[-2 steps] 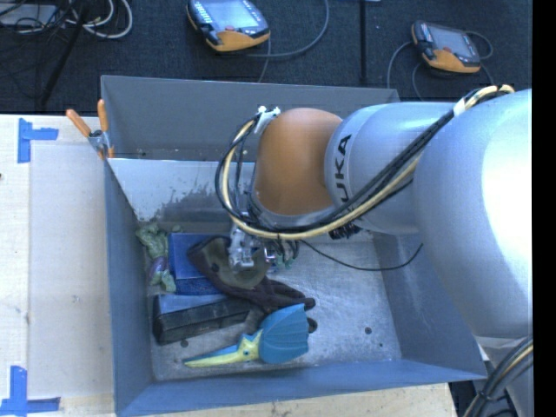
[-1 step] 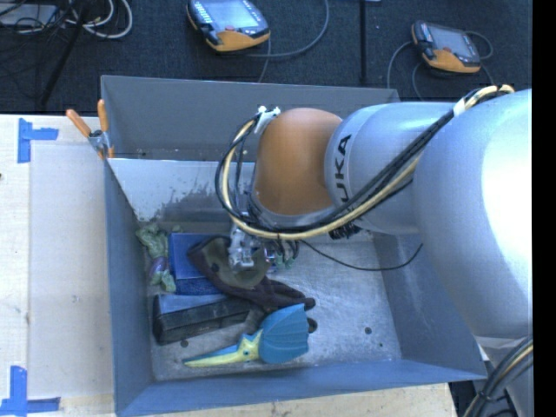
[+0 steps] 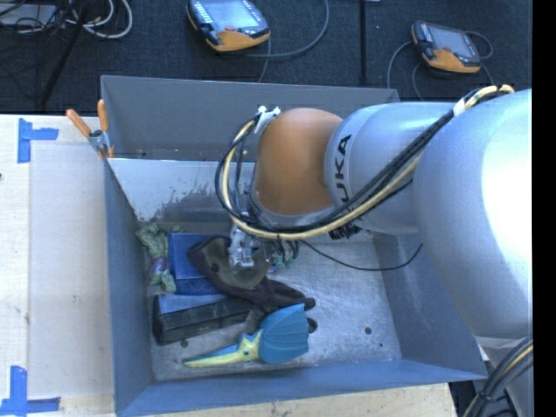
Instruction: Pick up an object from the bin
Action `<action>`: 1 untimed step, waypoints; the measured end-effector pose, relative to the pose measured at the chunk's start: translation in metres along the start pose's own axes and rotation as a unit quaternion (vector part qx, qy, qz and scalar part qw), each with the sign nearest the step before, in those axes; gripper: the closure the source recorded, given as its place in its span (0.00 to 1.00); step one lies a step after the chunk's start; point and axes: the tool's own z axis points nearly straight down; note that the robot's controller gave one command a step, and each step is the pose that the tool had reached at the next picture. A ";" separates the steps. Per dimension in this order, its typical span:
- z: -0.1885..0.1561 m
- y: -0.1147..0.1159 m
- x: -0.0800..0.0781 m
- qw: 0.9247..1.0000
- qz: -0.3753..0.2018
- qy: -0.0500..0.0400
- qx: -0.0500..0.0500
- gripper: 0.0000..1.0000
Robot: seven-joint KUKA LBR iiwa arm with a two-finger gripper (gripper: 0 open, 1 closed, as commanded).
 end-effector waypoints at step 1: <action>0.000 0.000 0.000 1.000 0.000 0.000 0.000 1.00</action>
Offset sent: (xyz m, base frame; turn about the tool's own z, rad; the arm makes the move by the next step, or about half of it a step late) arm -0.0643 0.0256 0.1478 0.0824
